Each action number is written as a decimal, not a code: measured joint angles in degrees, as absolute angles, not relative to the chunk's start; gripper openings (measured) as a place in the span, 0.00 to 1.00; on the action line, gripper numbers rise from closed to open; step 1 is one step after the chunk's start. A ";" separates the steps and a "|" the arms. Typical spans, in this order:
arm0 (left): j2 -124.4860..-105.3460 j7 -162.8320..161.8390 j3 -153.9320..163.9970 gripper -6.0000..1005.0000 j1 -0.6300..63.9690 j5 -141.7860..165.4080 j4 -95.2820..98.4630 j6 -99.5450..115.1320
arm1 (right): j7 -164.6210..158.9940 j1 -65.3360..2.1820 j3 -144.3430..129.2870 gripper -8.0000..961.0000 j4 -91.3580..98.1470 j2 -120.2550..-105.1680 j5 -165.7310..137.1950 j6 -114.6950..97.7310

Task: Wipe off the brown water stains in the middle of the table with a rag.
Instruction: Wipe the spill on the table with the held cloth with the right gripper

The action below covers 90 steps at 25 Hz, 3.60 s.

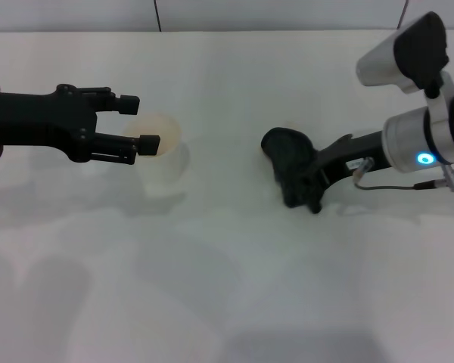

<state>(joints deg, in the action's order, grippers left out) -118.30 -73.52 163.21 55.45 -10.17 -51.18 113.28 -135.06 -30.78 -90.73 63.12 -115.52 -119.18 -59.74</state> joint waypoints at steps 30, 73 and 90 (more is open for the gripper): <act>-118.57 -73.59 163.21 0.87 55.21 -12.40 -51.95 113.37 | -135.30 -37.94 -95.79 0.08 56.95 -115.42 -113.73 -54.30; -118.83 -73.21 163.21 0.87 54.93 -12.84 -51.50 113.37 | -134.06 -37.94 -97.74 0.08 55.91 -115.83 -114.43 -61.49; -118.92 -73.39 163.21 0.87 54.93 -13.01 -51.43 113.37 | -135.93 -38.05 -97.17 0.08 54.90 -115.74 -114.65 -54.73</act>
<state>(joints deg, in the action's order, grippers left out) -118.92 -73.39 163.21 54.93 -13.01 -51.43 113.37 -135.93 -38.05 -97.17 54.90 -115.74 -114.65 -54.73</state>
